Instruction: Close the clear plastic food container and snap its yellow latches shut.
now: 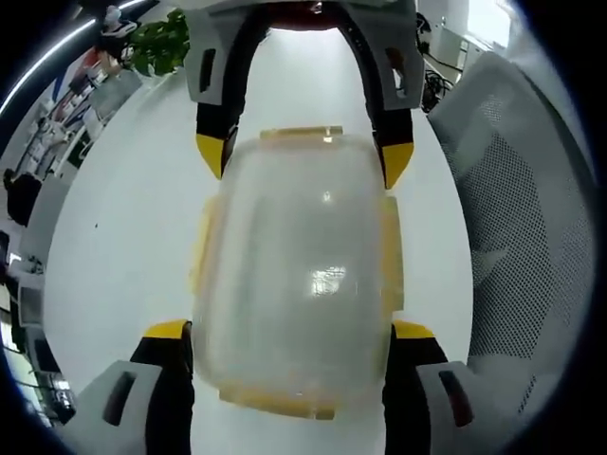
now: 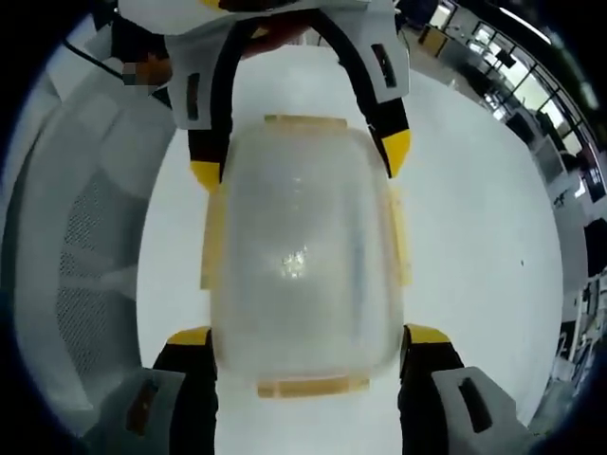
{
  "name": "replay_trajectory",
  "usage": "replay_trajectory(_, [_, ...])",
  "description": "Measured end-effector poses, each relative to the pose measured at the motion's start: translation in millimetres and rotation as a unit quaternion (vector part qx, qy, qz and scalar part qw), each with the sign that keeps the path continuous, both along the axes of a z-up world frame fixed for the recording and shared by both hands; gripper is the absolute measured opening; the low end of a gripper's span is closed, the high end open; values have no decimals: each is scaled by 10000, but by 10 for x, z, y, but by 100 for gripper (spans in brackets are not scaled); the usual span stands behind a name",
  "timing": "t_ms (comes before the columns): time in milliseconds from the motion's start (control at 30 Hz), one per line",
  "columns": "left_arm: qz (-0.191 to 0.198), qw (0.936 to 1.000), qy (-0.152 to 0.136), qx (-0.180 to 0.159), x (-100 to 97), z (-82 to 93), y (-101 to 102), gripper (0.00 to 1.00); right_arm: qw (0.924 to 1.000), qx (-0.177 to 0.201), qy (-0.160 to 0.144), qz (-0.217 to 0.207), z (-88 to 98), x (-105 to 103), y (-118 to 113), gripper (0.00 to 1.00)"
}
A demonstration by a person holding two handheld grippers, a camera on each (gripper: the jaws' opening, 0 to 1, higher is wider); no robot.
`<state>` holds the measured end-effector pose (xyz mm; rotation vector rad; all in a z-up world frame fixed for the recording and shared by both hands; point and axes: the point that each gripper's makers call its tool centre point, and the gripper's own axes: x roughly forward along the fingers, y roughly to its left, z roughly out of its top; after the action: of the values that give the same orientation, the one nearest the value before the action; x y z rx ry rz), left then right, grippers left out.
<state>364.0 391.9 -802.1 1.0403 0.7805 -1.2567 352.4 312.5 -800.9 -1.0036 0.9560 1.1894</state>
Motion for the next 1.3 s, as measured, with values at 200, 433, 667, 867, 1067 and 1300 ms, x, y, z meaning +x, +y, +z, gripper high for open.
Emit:
replay_trajectory(200, [-48,9994,-267,225,104,-80,9,84,9999,114,13,-89,4,87,27,79])
replay_trajectory(433, [59,10000,-17,-7,133,-23,-35,84,9999,34,131,-41,13,131,-16,78])
replay_trajectory(667, [151,9999,-22,-36,236,-8,-72,84,9999,-51,121,113,11,256,-56,78])
replay_trajectory(867, [154,9999,-41,-35,318,-7,-89,84,9996,-102,98,230,8,354,-80,78])
replay_trajectory(1067, [161,9999,-26,-51,409,-4,-101,84,9996,-98,110,234,14,439,-99,78])
replay_trajectory(1300, [125,9999,-44,-62,487,-1,-117,84,9998,-83,92,183,6,514,-113,79])
